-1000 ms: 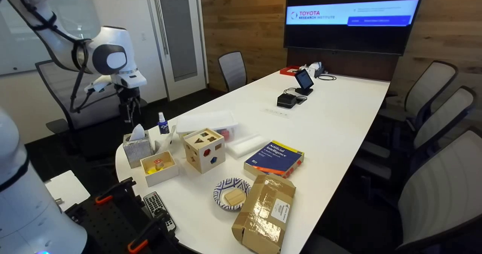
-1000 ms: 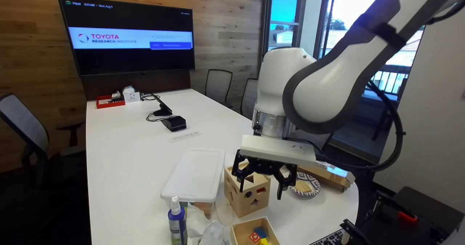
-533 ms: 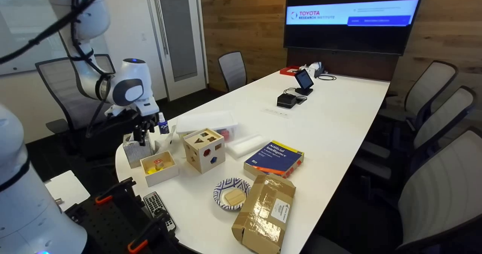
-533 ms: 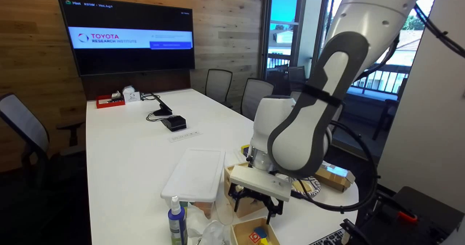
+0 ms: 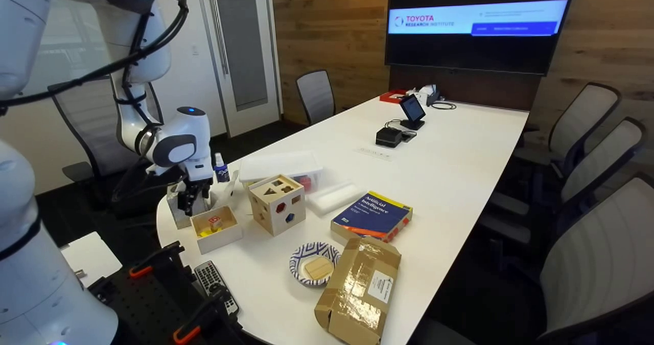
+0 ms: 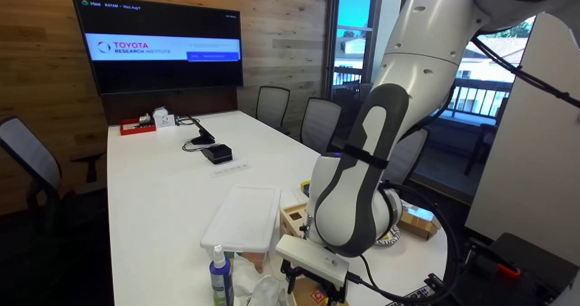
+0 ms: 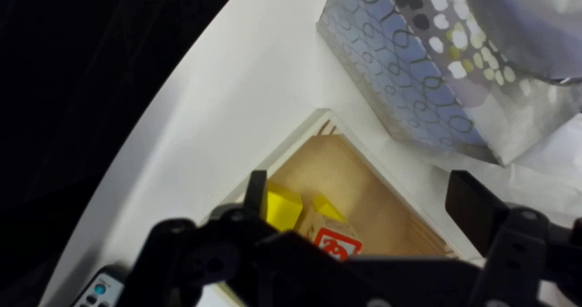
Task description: Remove one cube from the box and place it inside the wooden toy box.
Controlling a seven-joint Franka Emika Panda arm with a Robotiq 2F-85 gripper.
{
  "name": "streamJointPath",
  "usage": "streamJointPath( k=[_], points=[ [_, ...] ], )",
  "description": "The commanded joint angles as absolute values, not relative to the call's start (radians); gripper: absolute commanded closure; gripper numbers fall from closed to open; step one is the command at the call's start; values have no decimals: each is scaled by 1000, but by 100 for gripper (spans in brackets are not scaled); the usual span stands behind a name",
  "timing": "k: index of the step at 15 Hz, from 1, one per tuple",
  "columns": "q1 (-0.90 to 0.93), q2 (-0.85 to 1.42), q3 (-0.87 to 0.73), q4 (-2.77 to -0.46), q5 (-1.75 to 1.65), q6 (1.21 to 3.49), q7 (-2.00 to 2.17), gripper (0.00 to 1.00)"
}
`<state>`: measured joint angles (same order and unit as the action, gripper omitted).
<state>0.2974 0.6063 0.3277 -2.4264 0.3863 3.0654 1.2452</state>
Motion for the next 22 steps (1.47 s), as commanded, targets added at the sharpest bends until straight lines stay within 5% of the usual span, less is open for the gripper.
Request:
streamJointPath(
  k=[1,12,22],
  points=[
    [351,619,306,-2437,448,3103,1292,0],
    [555,648,74,-2411,412,3091,1407,0],
    [561,689,58,-2368,412,3091,1399,0]
  ],
)
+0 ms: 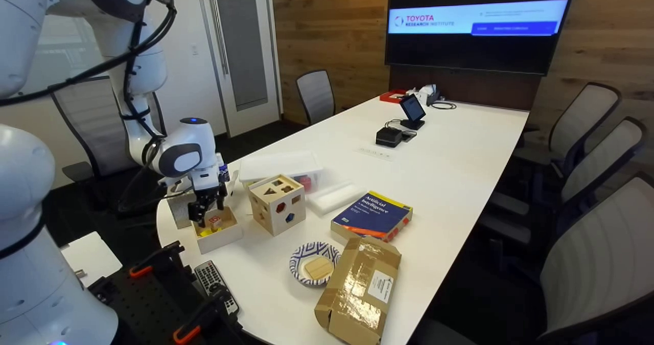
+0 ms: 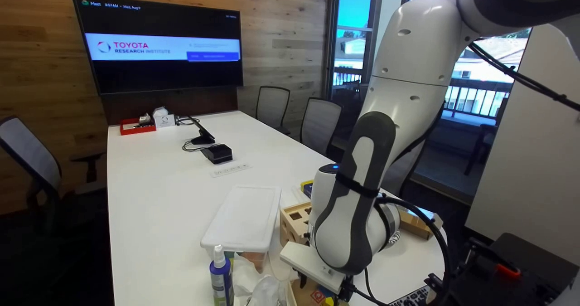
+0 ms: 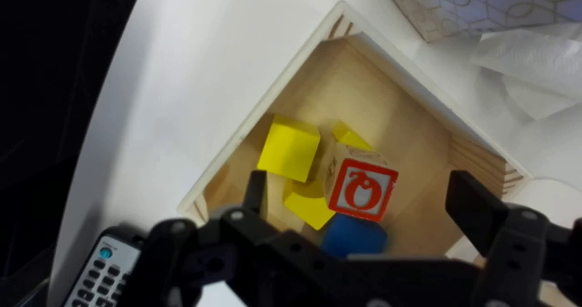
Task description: Remove one cube from the box and place it inside the wooden toy box.
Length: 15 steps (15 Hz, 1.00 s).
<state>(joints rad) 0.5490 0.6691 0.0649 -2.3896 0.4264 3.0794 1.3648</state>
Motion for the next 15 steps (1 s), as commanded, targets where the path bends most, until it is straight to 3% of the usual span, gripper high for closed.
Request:
streamJointPath(
  k=[1,5,6,7,15],
  points=[
    [564,695,53,-2363,413,3086,1402,0],
    [567,707,50,-2357,416,3088,1404,0],
    [566,709,51,-2355,416,3090,1402,25],
    [569,710,48,-2354,416,3087,1404,26],
    [576,709,38,-2353,414,3084,1405,88]
  ],
)
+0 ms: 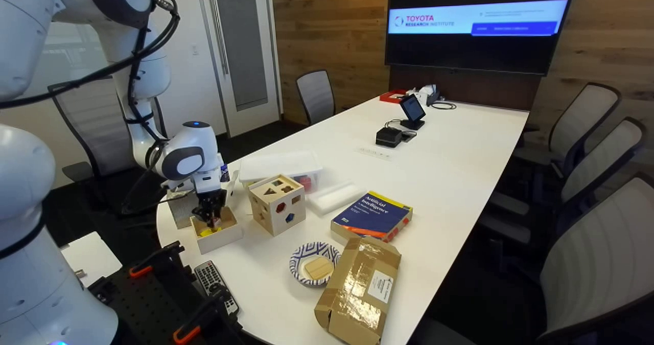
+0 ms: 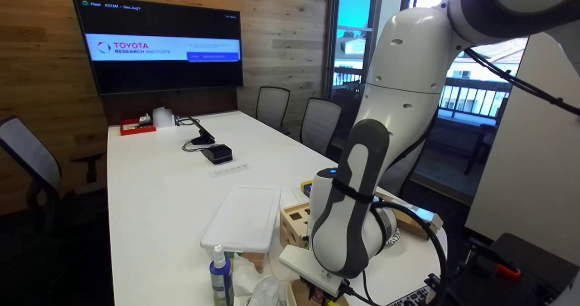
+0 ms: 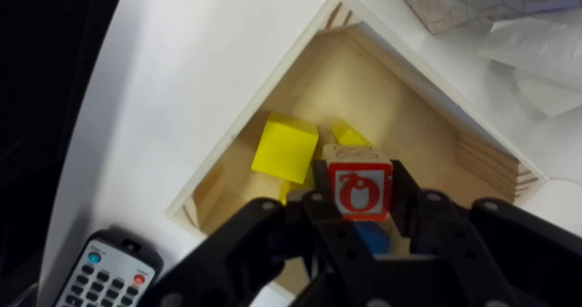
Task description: Remove one cube from the box and place it inside the wooden toy box.
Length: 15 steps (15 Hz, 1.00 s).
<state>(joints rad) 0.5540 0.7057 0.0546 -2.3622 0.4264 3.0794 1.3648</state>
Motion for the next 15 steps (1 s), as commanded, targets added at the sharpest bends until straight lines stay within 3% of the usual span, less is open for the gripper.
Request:
streamJointPath(
  k=[1,7,11,15],
  points=[
    [567,706,47,-2351,412,3086,1396,91],
    [585,526,-28,-2406,264,2988,1286,91],
    [537,359,-79,-2372,73,2764,1139,91],
    [392,306,-29,-2224,-68,2542,930,91]
  ],
)
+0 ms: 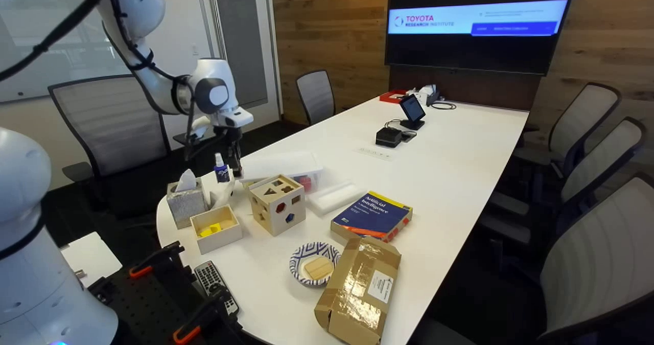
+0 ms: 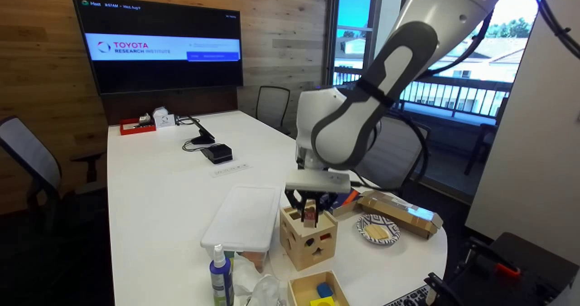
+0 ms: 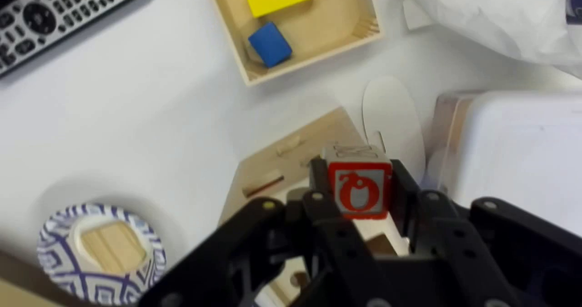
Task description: Remove one cube from the box and place it inside the wooden toy box.
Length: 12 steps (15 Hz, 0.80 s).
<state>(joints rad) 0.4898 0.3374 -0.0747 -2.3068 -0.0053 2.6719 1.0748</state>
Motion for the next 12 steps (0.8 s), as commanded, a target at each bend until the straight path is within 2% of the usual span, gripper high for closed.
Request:
streamJointPath(
  k=[1,5,12],
  points=[
    [356,316,-11,-2183,-74,2515,858,91],
    [261,404,39,-2050,-62,2485,571,91],
    [223,558,97,-1952,-64,2486,175,91]
  ],
)
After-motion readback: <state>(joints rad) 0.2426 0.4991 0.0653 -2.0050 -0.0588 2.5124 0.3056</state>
